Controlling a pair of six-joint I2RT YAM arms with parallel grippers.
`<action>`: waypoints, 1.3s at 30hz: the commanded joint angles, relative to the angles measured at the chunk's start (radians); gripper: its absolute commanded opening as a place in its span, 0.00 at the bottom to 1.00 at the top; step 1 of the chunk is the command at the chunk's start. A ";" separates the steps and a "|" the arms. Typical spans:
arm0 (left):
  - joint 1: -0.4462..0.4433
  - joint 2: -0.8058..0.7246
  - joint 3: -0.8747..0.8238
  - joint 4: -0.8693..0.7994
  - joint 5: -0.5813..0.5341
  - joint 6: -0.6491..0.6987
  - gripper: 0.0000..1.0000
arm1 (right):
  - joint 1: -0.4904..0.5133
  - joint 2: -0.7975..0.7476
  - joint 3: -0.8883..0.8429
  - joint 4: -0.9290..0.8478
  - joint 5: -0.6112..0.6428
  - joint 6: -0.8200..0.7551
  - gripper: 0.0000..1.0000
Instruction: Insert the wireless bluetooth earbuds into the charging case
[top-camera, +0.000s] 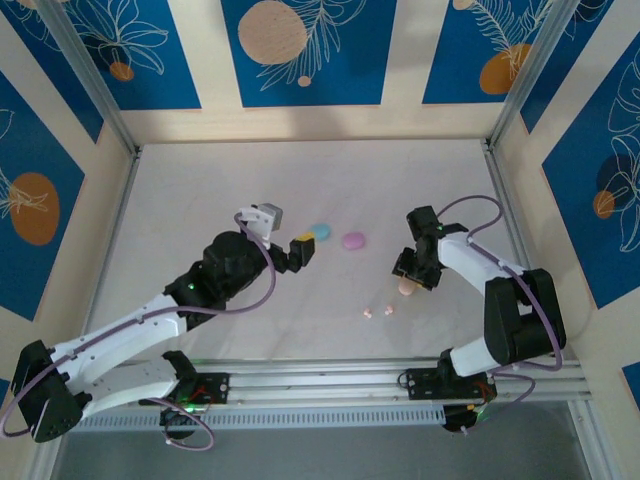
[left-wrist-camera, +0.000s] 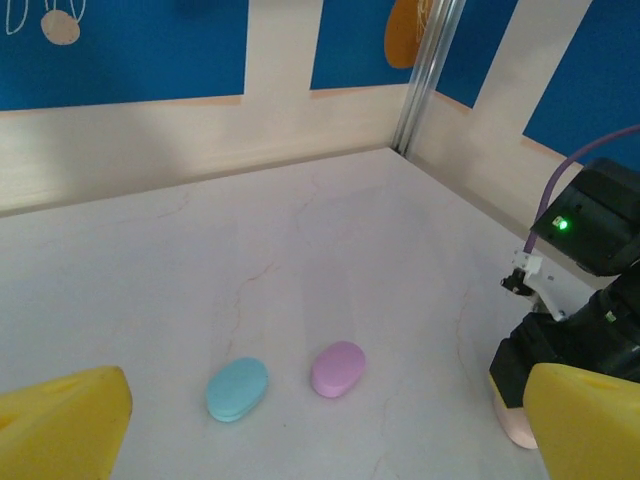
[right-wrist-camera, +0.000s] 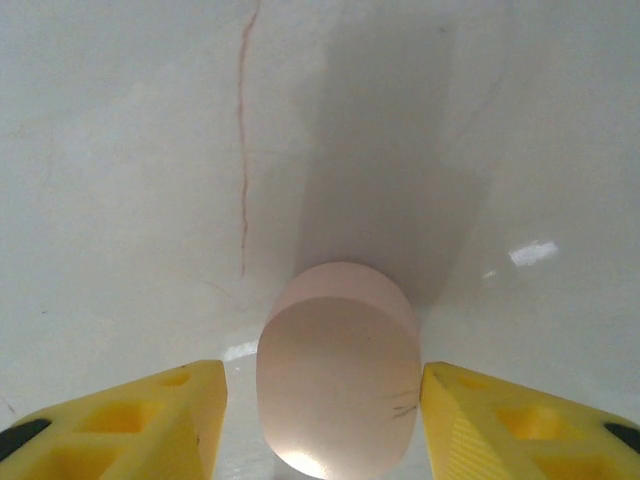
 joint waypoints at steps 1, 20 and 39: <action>-0.005 -0.004 0.048 -0.069 -0.082 -0.030 1.00 | 0.013 0.038 0.023 -0.061 0.030 -0.001 0.56; 0.039 -0.043 0.046 -0.106 0.025 -0.100 1.00 | 0.034 0.105 0.037 -0.041 -0.001 -0.033 0.36; 0.245 0.076 0.126 -0.060 0.666 -0.307 0.82 | 0.441 -0.633 -0.097 0.425 -0.156 -0.763 0.28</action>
